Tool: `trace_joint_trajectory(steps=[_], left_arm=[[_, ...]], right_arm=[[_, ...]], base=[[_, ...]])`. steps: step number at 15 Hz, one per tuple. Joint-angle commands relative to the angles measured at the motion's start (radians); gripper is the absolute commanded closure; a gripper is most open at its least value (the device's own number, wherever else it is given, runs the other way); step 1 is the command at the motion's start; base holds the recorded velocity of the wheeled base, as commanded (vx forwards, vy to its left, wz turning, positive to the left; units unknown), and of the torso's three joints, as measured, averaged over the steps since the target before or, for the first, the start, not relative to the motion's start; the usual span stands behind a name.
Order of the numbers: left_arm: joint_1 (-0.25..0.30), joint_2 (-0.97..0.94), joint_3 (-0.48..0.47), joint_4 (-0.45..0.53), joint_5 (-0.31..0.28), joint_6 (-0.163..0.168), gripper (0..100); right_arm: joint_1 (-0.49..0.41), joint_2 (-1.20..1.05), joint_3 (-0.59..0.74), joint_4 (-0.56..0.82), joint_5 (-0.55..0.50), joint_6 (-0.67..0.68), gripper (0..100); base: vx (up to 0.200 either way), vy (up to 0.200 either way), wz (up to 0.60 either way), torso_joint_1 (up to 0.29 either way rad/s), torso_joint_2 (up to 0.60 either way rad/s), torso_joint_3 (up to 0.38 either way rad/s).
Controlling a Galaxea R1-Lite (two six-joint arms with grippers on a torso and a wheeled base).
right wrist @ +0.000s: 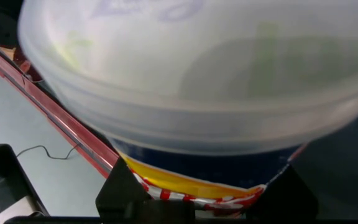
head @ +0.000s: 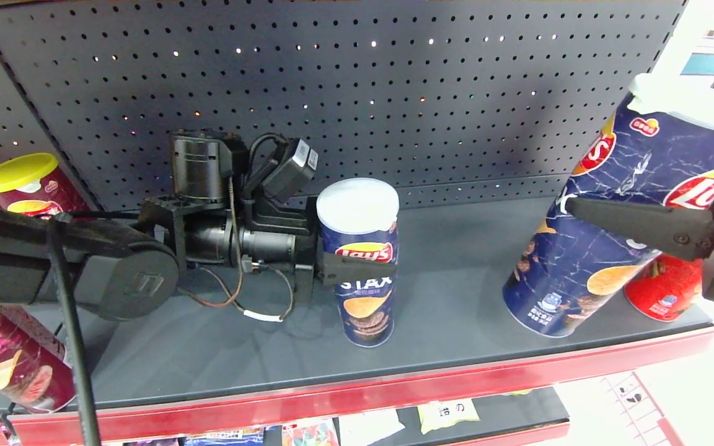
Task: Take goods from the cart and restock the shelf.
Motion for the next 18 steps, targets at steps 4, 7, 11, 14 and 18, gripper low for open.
trace_joint_trajectory(steps=[4, 7, 11, 14, 18], left_arm=[[-0.002, -0.043, 0.039, 0.003, -0.003, -0.01, 100], [-0.004, -0.07, 0.094, 0.006, -0.003, -0.01, 100], [-0.019, -0.084, 0.105, 0.006, -0.003, -0.046, 100], [-0.021, -0.095, 0.108, 0.006, -0.003, -0.066, 100], [-0.021, -0.092, 0.131, 0.002, 0.0, -0.061, 100]], right_arm=[[0.0, 0.003, -0.002, 0.0, -0.001, 0.0, 100], [0.0, 0.004, -0.003, 0.0, -0.003, 0.0, 100], [0.0, 0.004, -0.003, 0.0, -0.006, 0.0, 100], [0.0, 0.003, -0.002, 0.0, -0.015, 0.0, 100], [0.002, 0.001, -0.002, 0.0, -0.019, 0.0, 100]], base=[[0.0, 0.0, 0.0, 0.0, 0.0, 0.0], [0.0, 0.0, 0.0, 0.0, 0.0, 0.0], [0.0, 0.0, 0.0, 0.0, 0.0, 0.0], [0.0, 0.0, 0.0, 0.0, 0.0, 0.0], [0.0, 0.0, 0.0, 0.0, 0.0, 0.0]])
